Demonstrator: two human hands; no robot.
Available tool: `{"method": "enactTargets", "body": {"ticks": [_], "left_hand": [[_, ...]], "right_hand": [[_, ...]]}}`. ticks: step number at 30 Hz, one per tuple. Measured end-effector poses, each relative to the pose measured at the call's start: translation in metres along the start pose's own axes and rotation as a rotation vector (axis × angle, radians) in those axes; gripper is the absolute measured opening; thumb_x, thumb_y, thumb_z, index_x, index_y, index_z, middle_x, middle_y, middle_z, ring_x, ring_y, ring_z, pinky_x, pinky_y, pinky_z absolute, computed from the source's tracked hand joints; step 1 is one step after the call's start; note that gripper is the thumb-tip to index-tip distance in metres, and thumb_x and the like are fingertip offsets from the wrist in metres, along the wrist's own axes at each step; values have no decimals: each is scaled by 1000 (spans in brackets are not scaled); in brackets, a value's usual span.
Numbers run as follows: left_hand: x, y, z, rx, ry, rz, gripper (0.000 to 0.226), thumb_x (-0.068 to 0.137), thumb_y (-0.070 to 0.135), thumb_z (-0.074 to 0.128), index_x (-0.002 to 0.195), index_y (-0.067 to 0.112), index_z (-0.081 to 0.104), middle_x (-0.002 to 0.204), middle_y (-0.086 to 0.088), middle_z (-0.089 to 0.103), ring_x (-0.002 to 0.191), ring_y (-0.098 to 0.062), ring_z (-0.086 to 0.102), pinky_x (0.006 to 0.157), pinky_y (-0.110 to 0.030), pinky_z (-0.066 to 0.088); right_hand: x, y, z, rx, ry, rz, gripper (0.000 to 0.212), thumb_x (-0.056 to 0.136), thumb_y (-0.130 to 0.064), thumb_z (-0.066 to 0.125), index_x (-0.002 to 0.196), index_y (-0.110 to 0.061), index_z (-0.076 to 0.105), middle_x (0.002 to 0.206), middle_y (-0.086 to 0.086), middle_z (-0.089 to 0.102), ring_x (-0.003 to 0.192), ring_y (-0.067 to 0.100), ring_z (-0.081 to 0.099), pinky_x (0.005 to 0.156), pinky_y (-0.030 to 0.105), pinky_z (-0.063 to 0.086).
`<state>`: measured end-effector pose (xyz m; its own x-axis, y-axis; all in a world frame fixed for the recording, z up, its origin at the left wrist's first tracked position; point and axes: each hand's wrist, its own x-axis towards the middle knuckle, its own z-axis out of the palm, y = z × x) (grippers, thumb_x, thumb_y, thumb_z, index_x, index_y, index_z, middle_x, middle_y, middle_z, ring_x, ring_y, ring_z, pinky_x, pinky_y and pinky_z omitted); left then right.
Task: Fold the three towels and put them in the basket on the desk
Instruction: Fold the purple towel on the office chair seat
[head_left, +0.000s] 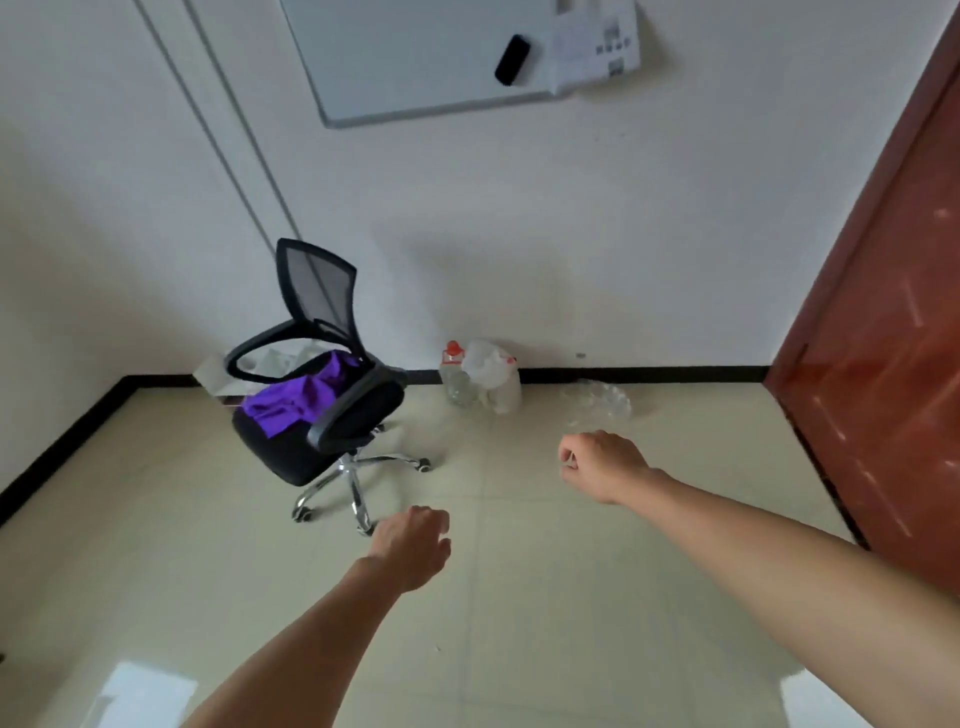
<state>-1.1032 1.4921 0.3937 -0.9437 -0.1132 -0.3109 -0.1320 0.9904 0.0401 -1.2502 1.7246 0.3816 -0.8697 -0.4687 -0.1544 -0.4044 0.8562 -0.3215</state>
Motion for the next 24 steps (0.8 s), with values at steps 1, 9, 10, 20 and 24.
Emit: {"method": "enactTargets", "body": {"ticks": [1, 9, 10, 20, 24], "left_hand": [[-6, -41, -1, -14, 4, -44, 31, 94, 34, 46, 121, 23, 58, 122, -2, 62, 111, -25, 59, 90, -33, 45], [-28, -243, 1, -125, -15, -321, 27, 92, 35, 46, 112, 23, 60, 116, 0, 64, 107, -24, 59, 85, -31, 45], [-27, -256, 3, -141, -14, -341, 27, 92, 34, 46, 112, 22, 60, 116, -1, 64, 107, -25, 59, 84, -31, 45], [44, -407, 10, -258, -66, -458, 30, 93, 34, 47, 118, 22, 59, 120, -1, 62, 110, -24, 58, 85, -29, 44], [79, -479, -14, -237, -88, -509, 31, 94, 34, 46, 121, 23, 57, 121, 1, 61, 110, -22, 58, 83, -28, 44]], "right_hand": [[20, -41, 11, 4, -11, -43, 19, 90, -31, 56, 104, -21, 62, 106, 1, 68, 95, 26, 62, 76, 30, 46], [117, -240, 64, -20, -138, -252, 21, 85, -33, 54, 103, -26, 61, 105, -2, 69, 97, 25, 62, 77, 30, 47], [130, -253, 68, -24, -146, -263, 21, 85, -33, 54, 103, -26, 61, 105, -3, 69, 97, 25, 62, 77, 30, 47], [306, -371, 143, -43, -215, -315, 16, 87, -34, 54, 99, -27, 62, 103, -2, 69, 96, 25, 62, 75, 30, 46], [376, -426, 153, -39, -266, -331, 18, 88, -31, 56, 103, -25, 63, 107, -1, 69, 100, 26, 62, 78, 30, 46]]}}
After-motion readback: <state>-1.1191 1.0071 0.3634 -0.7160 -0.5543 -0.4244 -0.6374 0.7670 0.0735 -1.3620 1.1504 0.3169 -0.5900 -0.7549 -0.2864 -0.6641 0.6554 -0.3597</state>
